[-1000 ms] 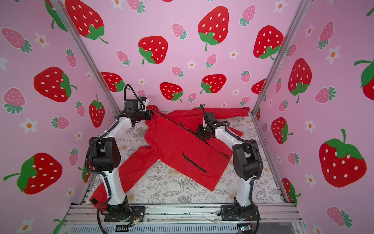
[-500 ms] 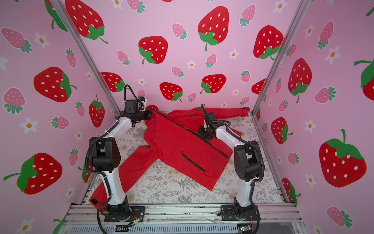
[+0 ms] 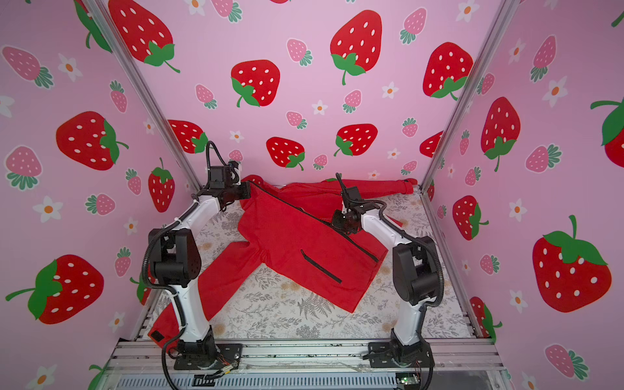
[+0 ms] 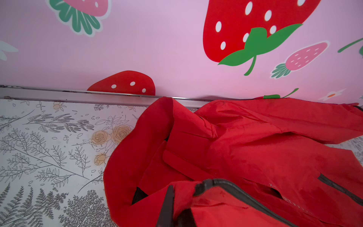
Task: Unzip the jacket
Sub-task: Unzip the zipper on the jacket.
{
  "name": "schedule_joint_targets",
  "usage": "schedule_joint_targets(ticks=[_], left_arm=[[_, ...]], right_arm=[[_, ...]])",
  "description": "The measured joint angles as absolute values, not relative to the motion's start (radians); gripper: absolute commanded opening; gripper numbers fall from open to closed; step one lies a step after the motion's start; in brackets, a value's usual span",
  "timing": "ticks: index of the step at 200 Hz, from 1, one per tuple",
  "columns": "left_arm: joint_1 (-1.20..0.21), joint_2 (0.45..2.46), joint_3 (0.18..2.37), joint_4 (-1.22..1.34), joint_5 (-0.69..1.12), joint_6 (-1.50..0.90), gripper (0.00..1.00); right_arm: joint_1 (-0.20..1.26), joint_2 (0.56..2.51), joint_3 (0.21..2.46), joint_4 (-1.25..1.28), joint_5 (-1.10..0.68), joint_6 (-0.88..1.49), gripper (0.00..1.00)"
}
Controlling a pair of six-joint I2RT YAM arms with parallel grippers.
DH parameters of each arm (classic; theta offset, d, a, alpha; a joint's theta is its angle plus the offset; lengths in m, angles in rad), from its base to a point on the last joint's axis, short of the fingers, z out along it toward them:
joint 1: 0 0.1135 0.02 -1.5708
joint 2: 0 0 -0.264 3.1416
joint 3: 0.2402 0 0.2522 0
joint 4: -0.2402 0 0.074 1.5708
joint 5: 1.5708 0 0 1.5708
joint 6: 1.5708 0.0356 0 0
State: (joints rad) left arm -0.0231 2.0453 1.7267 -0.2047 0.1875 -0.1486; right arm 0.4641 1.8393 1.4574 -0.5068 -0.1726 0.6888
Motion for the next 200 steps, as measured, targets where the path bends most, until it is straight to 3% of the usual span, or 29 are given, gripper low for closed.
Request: schedule_joint_targets(ticks=[200], left_arm=[[-0.019, 2.045, 1.727, -0.199, 0.167, -0.163, 0.00]], right_arm=[[0.410, 1.726, 1.363, -0.565, -0.173, 0.636, 0.00]])
